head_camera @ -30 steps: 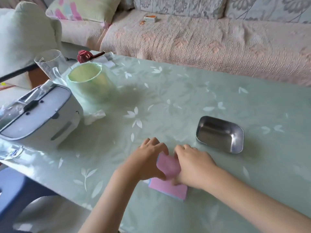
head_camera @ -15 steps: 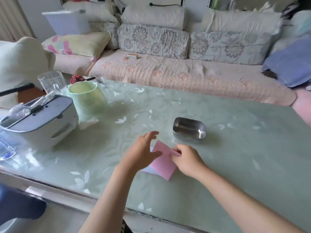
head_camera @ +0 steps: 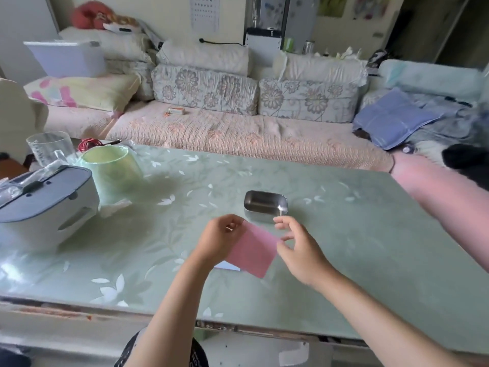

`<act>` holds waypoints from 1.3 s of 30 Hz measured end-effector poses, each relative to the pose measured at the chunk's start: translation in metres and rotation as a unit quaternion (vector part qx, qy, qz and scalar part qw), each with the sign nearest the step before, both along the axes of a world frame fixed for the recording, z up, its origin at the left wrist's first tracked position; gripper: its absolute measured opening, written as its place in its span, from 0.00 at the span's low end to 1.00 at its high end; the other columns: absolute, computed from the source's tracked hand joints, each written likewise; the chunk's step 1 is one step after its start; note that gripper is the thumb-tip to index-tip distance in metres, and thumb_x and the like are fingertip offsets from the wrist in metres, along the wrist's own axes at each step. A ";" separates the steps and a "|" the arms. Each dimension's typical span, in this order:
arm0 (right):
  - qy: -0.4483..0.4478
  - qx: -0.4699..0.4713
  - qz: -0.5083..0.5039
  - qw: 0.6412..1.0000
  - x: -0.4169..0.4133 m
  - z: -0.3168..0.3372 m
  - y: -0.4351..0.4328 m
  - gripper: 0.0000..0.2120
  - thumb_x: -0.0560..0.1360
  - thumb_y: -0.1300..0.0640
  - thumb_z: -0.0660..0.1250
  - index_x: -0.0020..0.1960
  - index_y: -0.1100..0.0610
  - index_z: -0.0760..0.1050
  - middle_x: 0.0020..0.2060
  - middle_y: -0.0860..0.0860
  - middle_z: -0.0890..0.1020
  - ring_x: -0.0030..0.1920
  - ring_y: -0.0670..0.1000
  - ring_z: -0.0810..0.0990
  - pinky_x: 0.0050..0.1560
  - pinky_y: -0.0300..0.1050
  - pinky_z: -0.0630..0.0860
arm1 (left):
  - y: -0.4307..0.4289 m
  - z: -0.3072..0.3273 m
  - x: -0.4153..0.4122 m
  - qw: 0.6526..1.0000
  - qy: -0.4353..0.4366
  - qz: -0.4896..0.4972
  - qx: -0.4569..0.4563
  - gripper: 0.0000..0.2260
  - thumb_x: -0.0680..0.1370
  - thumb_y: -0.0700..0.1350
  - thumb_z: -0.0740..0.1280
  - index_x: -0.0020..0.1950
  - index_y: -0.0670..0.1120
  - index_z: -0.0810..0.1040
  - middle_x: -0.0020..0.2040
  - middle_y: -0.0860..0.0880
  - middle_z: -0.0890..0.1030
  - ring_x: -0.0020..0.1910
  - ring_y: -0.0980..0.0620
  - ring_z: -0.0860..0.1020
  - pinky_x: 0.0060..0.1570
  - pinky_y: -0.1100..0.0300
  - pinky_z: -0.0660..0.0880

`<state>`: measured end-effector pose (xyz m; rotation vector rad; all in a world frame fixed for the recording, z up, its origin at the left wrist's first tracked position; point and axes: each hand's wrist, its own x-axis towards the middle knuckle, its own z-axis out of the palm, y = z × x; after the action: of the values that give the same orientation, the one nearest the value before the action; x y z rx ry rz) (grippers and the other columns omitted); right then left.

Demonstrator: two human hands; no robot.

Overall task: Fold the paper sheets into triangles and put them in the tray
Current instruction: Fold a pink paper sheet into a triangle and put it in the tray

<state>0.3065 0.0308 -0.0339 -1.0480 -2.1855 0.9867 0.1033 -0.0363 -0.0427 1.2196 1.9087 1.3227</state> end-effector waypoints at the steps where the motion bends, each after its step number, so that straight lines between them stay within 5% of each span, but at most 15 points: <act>1: -0.009 0.069 0.010 0.998 0.006 0.002 -0.002 0.26 0.74 0.66 0.61 0.65 0.41 0.69 0.61 0.38 0.73 0.56 0.38 0.75 0.54 0.29 0.68 | 0.000 0.000 0.000 1.000 -0.030 0.000 0.000 0.07 0.77 0.45 0.67 0.41 0.55 0.81 0.30 0.61 0.78 0.29 0.62 0.74 0.30 0.70 0.71; 6: -0.085 0.336 0.039 0.937 0.027 0.002 0.000 0.32 0.67 0.76 0.61 0.65 0.50 0.76 0.65 0.51 0.74 0.62 0.52 0.75 0.63 0.46 0.72 | 0.004 -0.002 0.002 0.991 -0.130 -0.006 -0.012 0.05 0.78 0.43 0.66 0.46 0.47 0.82 0.36 0.53 0.81 0.34 0.54 0.77 0.37 0.59 0.75; 11: -0.126 0.407 0.066 0.903 0.029 -0.019 0.017 0.28 0.63 0.70 0.73 0.59 0.49 0.78 0.66 0.55 0.75 0.63 0.56 0.75 0.60 0.52 0.73 | 0.020 -0.008 0.008 0.992 -0.117 0.033 -0.034 0.06 0.77 0.43 0.66 0.44 0.49 0.83 0.34 0.54 0.81 0.28 0.59 0.75 0.29 0.67 0.72; 15: -0.094 0.420 0.095 0.897 0.030 -0.033 0.034 0.17 0.64 0.61 0.80 0.50 0.50 0.83 0.63 0.54 0.79 0.62 0.58 0.77 0.57 0.52 0.70 | 0.038 -0.011 0.018 0.993 -0.095 0.015 -0.061 0.06 0.77 0.44 0.66 0.46 0.51 0.84 0.41 0.52 0.84 0.37 0.54 0.79 0.36 0.62 0.75; 19: -0.057 0.365 0.090 0.925 0.032 -0.037 0.044 0.07 0.68 0.53 0.79 0.44 0.46 0.85 0.59 0.49 0.80 0.61 0.53 0.76 0.59 0.49 0.67 | 0.054 -0.012 0.030 0.997 -0.024 -0.021 -0.075 0.06 0.77 0.46 0.67 0.47 0.52 0.84 0.43 0.52 0.84 0.41 0.53 0.80 0.40 0.61 0.76; 21: -0.045 0.307 0.071 0.948 0.033 -0.040 0.047 0.03 0.71 0.52 0.77 0.44 0.45 0.85 0.59 0.45 0.80 0.62 0.49 0.74 0.63 0.45 0.64 | 0.059 -0.015 0.035 0.996 -0.015 -0.034 -0.080 0.05 0.77 0.47 0.68 0.46 0.53 0.83 0.41 0.53 0.83 0.37 0.55 0.78 0.34 0.65 0.74; 26: 0.014 0.049 0.024 0.998 0.039 -0.045 0.057 0.06 0.72 0.53 0.77 0.40 0.42 0.84 0.55 0.37 0.81 0.55 0.35 0.78 0.57 0.25 0.66 | 0.064 -0.020 0.043 0.993 -0.008 -0.079 -0.082 0.05 0.77 0.48 0.68 0.46 0.53 0.84 0.32 0.59 0.79 0.27 0.63 0.74 0.27 0.71 0.69; 31: 0.052 -0.096 -0.016 0.994 0.042 -0.046 0.068 0.04 0.74 0.52 0.75 0.40 0.45 0.84 0.33 0.41 0.84 0.31 0.41 0.76 0.35 0.34 0.70 | 0.067 -0.023 0.050 0.989 -0.041 -0.117 -0.078 0.11 0.80 0.52 0.64 0.47 0.50 0.84 0.33 0.60 0.78 0.33 0.60 0.75 0.34 0.69 0.69; 35: 0.074 -0.131 -0.051 0.987 0.041 -0.046 0.073 0.03 0.73 0.52 0.77 0.41 0.46 0.85 0.34 0.47 0.85 0.34 0.42 0.80 0.37 0.34 0.74 | 0.069 -0.023 0.051 0.980 -0.085 -0.168 -0.062 0.18 0.73 0.63 0.68 0.48 0.50 0.84 0.40 0.57 0.82 0.39 0.57 0.79 0.42 0.63 0.74; 39: 0.091 -0.143 -0.060 0.984 0.041 -0.045 0.074 0.03 0.73 0.58 0.76 0.41 0.51 0.85 0.37 0.49 0.86 0.35 0.44 0.81 0.40 0.34 0.76 | 0.070 -0.030 0.054 0.977 -0.075 -0.192 -0.047 0.17 0.65 0.61 0.77 0.49 0.55 0.84 0.45 0.56 0.86 0.47 0.58 0.84 0.48 0.62 0.81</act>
<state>0.3479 0.1051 -0.0789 -1.1509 -1.8477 1.3128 0.1577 0.0336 -0.0732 1.3187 1.5179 1.0722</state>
